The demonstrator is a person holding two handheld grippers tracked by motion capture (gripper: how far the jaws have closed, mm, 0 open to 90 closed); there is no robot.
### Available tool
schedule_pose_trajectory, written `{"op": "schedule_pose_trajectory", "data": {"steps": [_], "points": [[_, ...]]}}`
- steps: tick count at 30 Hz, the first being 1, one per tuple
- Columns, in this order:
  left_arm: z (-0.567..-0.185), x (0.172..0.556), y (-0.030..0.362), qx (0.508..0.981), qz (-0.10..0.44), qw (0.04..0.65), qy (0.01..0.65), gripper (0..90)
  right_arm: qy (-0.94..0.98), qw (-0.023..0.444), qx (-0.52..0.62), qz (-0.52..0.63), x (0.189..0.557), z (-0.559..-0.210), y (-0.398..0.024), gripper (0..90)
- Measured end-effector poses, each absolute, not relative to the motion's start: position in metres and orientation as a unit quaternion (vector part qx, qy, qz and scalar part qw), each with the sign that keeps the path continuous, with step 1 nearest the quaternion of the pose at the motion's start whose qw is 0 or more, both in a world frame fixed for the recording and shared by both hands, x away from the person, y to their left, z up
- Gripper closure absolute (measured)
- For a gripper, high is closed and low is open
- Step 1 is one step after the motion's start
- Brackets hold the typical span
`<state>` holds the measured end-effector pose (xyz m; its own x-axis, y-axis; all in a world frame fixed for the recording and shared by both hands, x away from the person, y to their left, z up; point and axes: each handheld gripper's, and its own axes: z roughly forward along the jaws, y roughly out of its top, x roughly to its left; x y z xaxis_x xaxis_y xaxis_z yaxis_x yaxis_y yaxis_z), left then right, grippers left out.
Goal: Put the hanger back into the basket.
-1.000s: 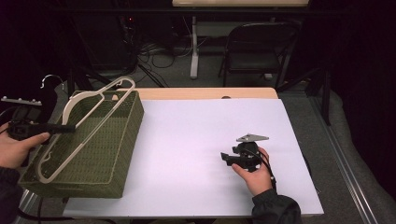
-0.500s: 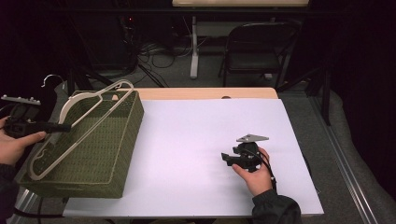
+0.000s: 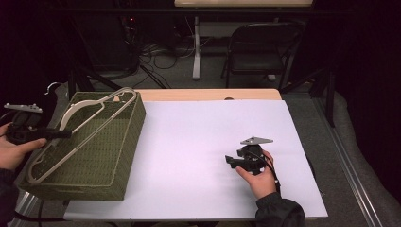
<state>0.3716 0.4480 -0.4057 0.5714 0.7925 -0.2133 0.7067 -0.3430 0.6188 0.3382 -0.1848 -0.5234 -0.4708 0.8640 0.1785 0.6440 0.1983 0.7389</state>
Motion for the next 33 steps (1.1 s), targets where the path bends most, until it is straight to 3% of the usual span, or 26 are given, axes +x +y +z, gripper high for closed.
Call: {"op": "schedule_pose_trajectory", "data": {"steps": [20, 30, 33], "points": [[-0.469, 0.375, 0.438, 0.838, 0.061, 0.300, 0.452, 87.1, 0.762, 0.137, 0.497, 0.392, 0.339, -0.526, -0.184, 43.0], [-0.477, 0.370, 0.429, 0.846, 0.091, 0.285, 0.441, 86.8, 0.765, 0.137, 0.494, 0.391, 0.339, -0.526, -0.183, 43.0], [-0.472, 0.365, 0.426, 0.847, 0.096, 0.298, 0.430, 82.6, 0.765, 0.134, 0.495, 0.390, 0.339, -0.527, -0.183, 43.0]]}}
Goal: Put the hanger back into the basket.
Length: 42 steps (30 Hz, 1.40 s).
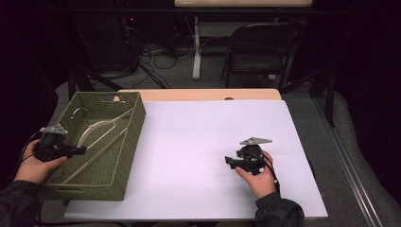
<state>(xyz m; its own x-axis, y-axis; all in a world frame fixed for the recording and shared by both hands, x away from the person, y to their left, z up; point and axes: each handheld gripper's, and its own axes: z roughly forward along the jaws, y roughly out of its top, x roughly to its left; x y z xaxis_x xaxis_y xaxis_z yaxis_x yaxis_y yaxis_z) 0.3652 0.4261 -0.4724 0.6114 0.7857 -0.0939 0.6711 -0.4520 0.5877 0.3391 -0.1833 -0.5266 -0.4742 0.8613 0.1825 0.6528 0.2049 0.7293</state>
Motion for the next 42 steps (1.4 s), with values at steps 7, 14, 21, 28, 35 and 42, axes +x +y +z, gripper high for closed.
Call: {"op": "schedule_pose_trajectory", "data": {"steps": [7, 14, 21, 28, 35, 42], "points": [[-0.465, 0.350, 0.411, 0.869, 0.117, 0.303, 0.374, 73.9, 0.763, 0.134, 0.495, 0.393, 0.339, -0.526, -0.184, 43.0], [-0.456, 0.344, 0.402, 0.872, 0.141, 0.293, 0.365, 53.3, 0.762, 0.135, 0.494, 0.397, 0.337, -0.525, -0.184, 42.8], [-0.442, 0.334, 0.403, 0.860, 0.127, 0.325, 0.373, 49.3, 0.763, 0.139, 0.489, 0.399, 0.337, -0.523, -0.186, 42.6], [-0.430, 0.320, 0.412, 0.834, 0.120, 0.333, 0.424, 44.9, 0.765, 0.140, 0.487, 0.397, 0.334, -0.525, -0.187, 42.4], [-0.426, 0.306, 0.409, 0.819, 0.136, 0.326, 0.452, 41.9, 0.758, 0.145, 0.498, 0.396, 0.326, -0.523, -0.199, 41.9], [-0.416, 0.274, 0.387, 0.808, 0.157, 0.345, 0.450, 41.8, 0.753, 0.168, 0.503, 0.390, 0.309, -0.514, -0.211, 39.4]]}}
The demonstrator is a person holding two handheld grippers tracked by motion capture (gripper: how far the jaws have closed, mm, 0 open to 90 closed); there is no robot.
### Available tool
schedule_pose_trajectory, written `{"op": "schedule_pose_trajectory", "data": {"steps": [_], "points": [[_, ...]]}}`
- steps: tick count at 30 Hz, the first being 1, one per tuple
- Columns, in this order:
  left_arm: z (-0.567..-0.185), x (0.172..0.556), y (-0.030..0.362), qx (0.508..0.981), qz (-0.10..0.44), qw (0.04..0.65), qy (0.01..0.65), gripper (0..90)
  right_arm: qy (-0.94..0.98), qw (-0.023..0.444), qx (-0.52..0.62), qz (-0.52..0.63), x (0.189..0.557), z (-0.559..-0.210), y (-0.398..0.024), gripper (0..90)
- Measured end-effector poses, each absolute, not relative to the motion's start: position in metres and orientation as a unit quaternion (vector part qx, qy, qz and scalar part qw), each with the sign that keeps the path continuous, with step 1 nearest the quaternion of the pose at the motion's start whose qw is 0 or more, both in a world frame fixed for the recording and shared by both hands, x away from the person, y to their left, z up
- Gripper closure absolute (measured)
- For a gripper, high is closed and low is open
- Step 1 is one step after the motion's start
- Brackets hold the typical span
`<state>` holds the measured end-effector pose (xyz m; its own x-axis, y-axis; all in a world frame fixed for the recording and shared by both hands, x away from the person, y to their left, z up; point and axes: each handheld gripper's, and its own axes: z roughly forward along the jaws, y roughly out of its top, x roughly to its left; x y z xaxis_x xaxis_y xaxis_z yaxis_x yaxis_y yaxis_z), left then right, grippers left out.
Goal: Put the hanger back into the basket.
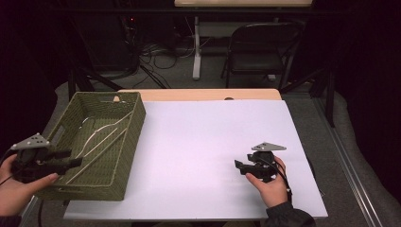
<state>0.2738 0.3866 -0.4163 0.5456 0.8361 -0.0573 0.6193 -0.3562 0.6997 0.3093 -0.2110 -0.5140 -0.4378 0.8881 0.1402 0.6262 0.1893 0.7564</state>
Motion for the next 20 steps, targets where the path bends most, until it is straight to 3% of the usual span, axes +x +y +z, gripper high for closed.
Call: {"op": "schedule_pose_trajectory", "data": {"steps": [11, 20], "points": [[-0.435, 0.247, 0.299, 0.851, 0.145, 0.362, 0.351, 42.2, 0.752, 0.179, 0.509, 0.379, 0.291, -0.515, -0.229, 37.1], [-0.449, 0.252, 0.270, 0.852, 0.129, 0.383, 0.332, 42.2, 0.757, 0.180, 0.504, 0.375, 0.287, -0.521, -0.236, 36.9]]}}
